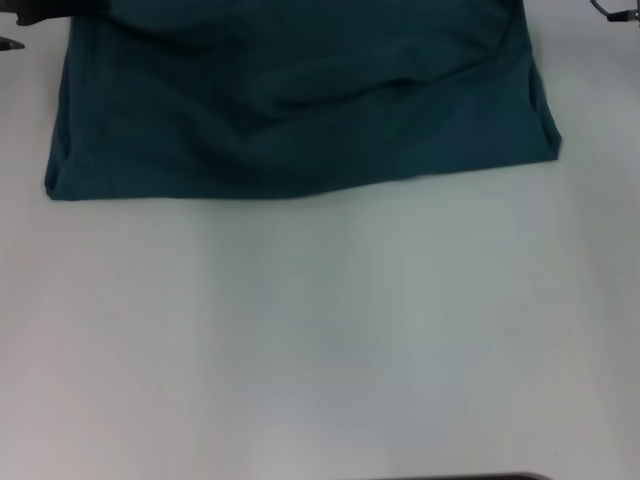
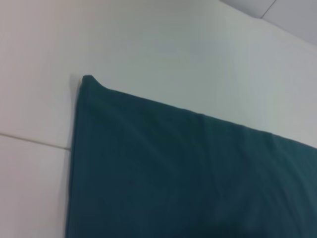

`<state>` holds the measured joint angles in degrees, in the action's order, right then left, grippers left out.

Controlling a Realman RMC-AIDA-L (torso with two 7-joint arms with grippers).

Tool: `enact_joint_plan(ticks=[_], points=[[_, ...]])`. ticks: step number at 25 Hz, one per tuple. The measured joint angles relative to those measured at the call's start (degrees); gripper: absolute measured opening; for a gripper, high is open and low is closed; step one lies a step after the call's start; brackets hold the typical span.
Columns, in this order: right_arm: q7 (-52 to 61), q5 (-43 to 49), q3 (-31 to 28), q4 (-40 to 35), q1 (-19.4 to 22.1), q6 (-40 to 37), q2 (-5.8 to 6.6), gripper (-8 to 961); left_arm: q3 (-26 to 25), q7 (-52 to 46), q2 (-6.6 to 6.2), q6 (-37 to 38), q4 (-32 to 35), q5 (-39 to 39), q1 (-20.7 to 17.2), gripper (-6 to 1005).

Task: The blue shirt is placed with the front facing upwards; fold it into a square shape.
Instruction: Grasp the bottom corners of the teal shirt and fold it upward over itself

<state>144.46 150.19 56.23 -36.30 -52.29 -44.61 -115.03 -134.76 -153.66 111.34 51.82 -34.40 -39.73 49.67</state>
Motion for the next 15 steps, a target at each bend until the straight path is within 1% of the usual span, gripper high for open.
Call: enact_joint_plan(ticks=[4,7,11,12,14,15], points=[[0.47,0.32,-0.11,0.0,0.42,-0.34,0.15,139,0.28,0.23,-0.82,-1.15,2.97,0.0,0.62,17],[0.57,0.35,-0.28,0.1,0.84,-0.71,0.27,145,0.29,1.06,-1.19,-1.2,4.13,0.0,1.02,97],[1.76,0.12,-1.07,0.04,1.53,-1.86,0.74,283,0.26,1.27,-1.27,-0.15,3.82,0.0,0.89,204],[1.76,0.12,-1.07,0.04,1.53,-1.86,0.74,318,0.2,1.25,-1.29,0.03,3.7,0.0,0.79,442],[1.75,-0.48,-2.91,-0.55,2.1,-3.6,0.86,385,-0.22,1.01,-1.36,1.14,2.53,-0.03,0.01,521],[1.31,-1.15,-4.13,-1.02,2.49,-4.94,0.94,418,-0.54,0.88,-1.32,2.05,0.98,-0.44,-0.95,561]])
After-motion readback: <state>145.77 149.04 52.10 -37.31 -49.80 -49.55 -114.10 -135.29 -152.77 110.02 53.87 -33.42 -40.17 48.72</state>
